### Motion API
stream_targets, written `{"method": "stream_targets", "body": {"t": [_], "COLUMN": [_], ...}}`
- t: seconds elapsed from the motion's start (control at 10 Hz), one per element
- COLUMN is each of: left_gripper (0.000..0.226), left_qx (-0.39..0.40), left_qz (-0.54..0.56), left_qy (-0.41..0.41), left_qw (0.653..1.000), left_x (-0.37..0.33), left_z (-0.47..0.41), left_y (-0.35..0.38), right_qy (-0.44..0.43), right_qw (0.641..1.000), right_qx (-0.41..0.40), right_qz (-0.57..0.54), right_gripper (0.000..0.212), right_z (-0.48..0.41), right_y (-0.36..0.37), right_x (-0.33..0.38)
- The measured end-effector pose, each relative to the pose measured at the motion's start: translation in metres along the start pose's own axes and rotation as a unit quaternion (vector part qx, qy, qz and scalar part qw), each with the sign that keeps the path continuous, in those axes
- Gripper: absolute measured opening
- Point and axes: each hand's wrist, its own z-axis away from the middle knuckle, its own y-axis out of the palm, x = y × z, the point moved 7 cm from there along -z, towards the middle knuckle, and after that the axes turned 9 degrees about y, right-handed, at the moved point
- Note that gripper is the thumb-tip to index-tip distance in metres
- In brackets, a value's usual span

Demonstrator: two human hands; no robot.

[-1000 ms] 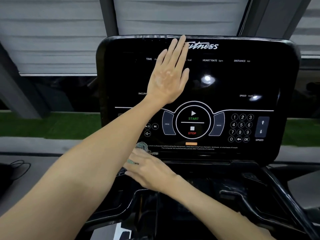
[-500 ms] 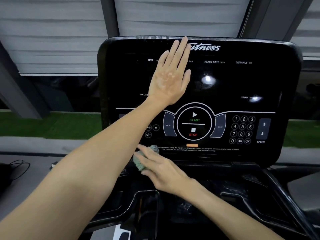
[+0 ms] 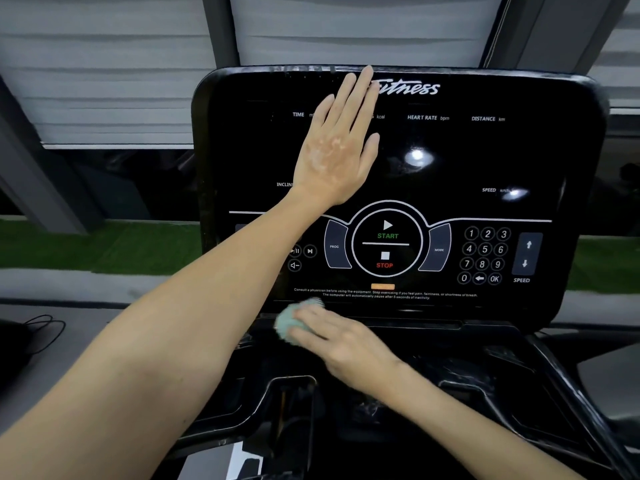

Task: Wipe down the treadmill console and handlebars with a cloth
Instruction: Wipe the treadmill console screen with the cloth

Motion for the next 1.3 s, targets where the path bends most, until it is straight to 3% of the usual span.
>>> {"method": "stream_targets", "body": {"t": [0.1,0.2,0.4,0.7,0.9,1.1,1.2,1.3], "left_gripper": [0.059,0.059,0.059,0.059,0.059,0.059,0.059,0.059], "left_qx": [0.001,0.0,-0.002,0.002,-0.003,-0.005,-0.002,0.005], "left_qz": [-0.004,-0.009,-0.007,-0.014,-0.012,-0.013,-0.015,-0.021], "left_qy": [-0.001,-0.004,-0.006,-0.004,-0.001,-0.003,-0.005,-0.005], "left_qw": [1.0,1.0,1.0,1.0,1.0,1.0,1.0,1.0], "left_x": [0.0,-0.001,-0.001,0.0,-0.001,-0.002,-0.001,-0.002], "left_z": [0.0,0.0,-0.001,0.0,-0.001,-0.001,-0.001,-0.001], "left_y": [0.0,0.0,0.001,0.001,0.0,0.001,0.001,0.002], "right_qy": [0.038,0.076,0.046,0.023,0.06,0.134,0.129,0.093], "right_qw": [0.999,0.995,0.998,0.997,0.998,0.985,0.985,0.993], "right_qx": [-0.009,0.0,0.04,0.07,0.016,0.027,0.037,0.034], "right_qz": [0.033,0.059,0.025,0.003,0.003,0.107,0.105,0.063], "right_gripper": [0.044,0.031,0.046,0.045,0.056,0.066,0.069,0.054], "right_z": [0.053,0.079,0.032,-0.051,0.027,0.103,0.094,0.058], "right_y": [-0.029,-0.052,-0.017,0.03,-0.019,-0.068,-0.057,-0.028], "right_x": [-0.034,-0.053,-0.025,0.031,-0.026,-0.076,-0.067,-0.042]}}
